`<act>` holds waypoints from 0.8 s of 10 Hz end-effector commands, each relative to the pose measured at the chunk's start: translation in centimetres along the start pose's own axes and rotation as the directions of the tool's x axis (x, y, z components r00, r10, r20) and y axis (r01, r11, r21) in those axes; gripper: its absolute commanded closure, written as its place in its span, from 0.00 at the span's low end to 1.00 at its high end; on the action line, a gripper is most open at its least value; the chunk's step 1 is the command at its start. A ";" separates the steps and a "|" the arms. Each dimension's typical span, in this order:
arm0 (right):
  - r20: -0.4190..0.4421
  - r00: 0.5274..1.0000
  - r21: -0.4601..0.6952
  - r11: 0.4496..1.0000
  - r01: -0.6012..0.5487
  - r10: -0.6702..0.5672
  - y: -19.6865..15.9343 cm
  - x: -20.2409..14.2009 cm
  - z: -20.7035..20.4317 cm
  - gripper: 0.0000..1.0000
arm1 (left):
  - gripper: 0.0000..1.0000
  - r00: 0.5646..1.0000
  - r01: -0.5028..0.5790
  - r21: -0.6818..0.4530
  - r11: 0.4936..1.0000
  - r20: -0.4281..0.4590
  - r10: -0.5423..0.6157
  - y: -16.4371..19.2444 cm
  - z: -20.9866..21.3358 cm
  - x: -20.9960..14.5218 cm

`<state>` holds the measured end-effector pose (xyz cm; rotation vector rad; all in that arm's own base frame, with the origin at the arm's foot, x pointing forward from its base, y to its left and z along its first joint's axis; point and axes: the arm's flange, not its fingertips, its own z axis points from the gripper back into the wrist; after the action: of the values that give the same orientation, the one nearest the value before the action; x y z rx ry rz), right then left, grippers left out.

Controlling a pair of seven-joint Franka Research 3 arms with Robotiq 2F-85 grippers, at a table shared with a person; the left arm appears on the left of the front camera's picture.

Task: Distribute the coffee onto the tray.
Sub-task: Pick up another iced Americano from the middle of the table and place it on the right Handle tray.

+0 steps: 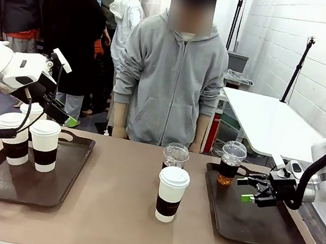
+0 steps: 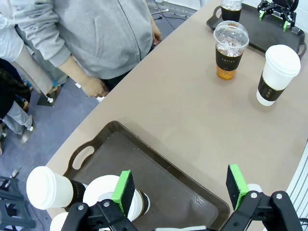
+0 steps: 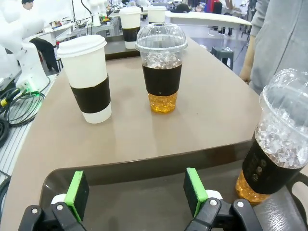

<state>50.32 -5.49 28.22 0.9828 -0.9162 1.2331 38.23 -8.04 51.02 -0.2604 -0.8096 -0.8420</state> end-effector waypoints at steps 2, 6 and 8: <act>-0.003 1.000 0.002 1.000 0.005 -0.005 -0.1 0.1 0.0 0.00 | 0.00 1.000 0.003 -0.005 1.000 0.004 -0.003 0.3 -0.1 -0.1; 0.010 1.000 -0.001 1.000 -0.002 0.002 0.0 1.8 -2.0 0.00 | 0.00 1.000 0.003 -0.005 1.000 0.004 -0.003 0.3 -0.1 -0.1; 0.000 1.000 0.011 1.000 -0.017 0.017 -0.1 2.8 -3.2 0.00 | 0.00 1.000 0.003 -0.005 1.000 0.004 -0.003 0.3 -0.1 -0.1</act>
<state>50.83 -2.52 29.33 1.0057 -0.9227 1.2689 38.23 -8.05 51.02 -0.2603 -0.8096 -0.8421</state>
